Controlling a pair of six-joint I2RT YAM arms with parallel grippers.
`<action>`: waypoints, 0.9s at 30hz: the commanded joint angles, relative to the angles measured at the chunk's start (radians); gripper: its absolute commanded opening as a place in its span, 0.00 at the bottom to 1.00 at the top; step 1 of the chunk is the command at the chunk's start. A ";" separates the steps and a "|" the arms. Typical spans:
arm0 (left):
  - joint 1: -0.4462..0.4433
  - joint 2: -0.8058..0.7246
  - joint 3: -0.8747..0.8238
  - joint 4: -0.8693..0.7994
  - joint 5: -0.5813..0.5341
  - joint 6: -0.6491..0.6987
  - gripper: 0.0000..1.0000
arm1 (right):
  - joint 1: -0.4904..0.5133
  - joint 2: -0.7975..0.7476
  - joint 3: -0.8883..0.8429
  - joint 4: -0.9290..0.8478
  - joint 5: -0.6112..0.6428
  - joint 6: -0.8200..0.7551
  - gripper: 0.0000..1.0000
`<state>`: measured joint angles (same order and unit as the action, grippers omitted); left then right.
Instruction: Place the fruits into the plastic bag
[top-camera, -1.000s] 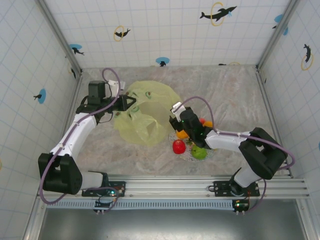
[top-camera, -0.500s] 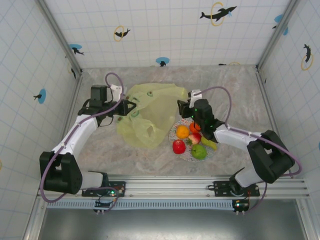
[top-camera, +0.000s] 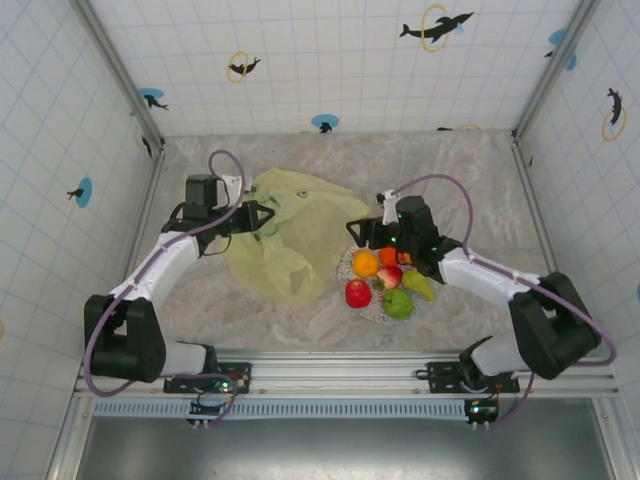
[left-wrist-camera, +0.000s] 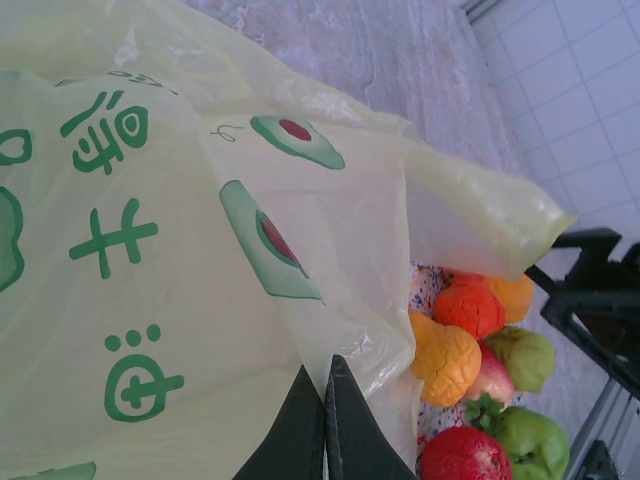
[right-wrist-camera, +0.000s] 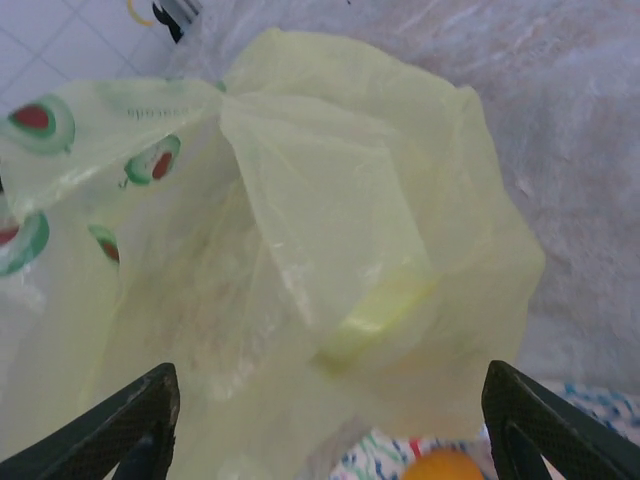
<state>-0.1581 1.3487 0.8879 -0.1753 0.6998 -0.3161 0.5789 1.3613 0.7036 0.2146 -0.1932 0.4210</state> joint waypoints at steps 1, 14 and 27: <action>-0.003 0.006 -0.023 0.063 0.017 -0.085 0.00 | 0.004 -0.106 -0.051 -0.214 0.011 -0.037 0.83; -0.003 0.004 -0.024 0.062 -0.003 -0.105 0.00 | 0.237 -0.265 -0.048 -0.586 0.211 0.067 0.83; -0.002 -0.006 -0.027 0.062 0.002 -0.099 0.00 | 0.389 -0.064 0.041 -0.593 0.319 0.072 0.85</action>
<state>-0.1581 1.3491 0.8776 -0.1402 0.6960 -0.4099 0.9592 1.2686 0.6914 -0.3637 0.0914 0.5003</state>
